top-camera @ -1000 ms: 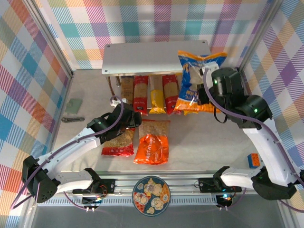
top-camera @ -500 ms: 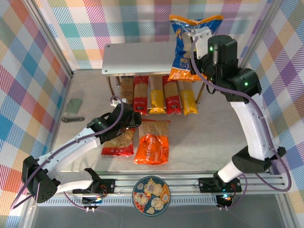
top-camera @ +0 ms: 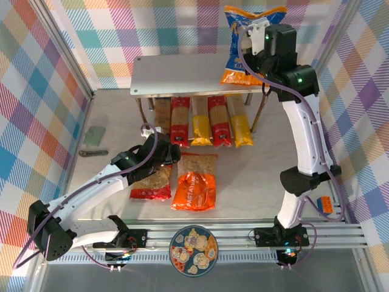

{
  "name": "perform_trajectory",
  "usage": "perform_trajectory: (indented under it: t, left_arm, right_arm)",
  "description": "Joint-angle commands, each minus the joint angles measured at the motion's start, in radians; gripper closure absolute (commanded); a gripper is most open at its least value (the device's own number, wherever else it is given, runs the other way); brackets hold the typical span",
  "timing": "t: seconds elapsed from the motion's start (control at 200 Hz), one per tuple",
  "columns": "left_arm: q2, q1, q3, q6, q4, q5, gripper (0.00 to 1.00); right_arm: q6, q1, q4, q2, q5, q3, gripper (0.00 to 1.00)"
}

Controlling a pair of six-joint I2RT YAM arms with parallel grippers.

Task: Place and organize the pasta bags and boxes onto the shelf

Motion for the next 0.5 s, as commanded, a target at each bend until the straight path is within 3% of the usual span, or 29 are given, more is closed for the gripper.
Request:
perform_trajectory:
  t: [0.0,0.495]
  left_arm:
    - [-0.023,0.008,-0.016,-0.006,-0.006,-0.007,0.19]
    - [-0.009,0.014,-0.019,-0.007,0.001,0.001,0.19]
  right_arm:
    - [-0.030,-0.006,0.134,-0.022,-0.024,0.063,1.00]
    - [0.022,-0.077,0.075,0.037,-0.076,0.003,1.00]
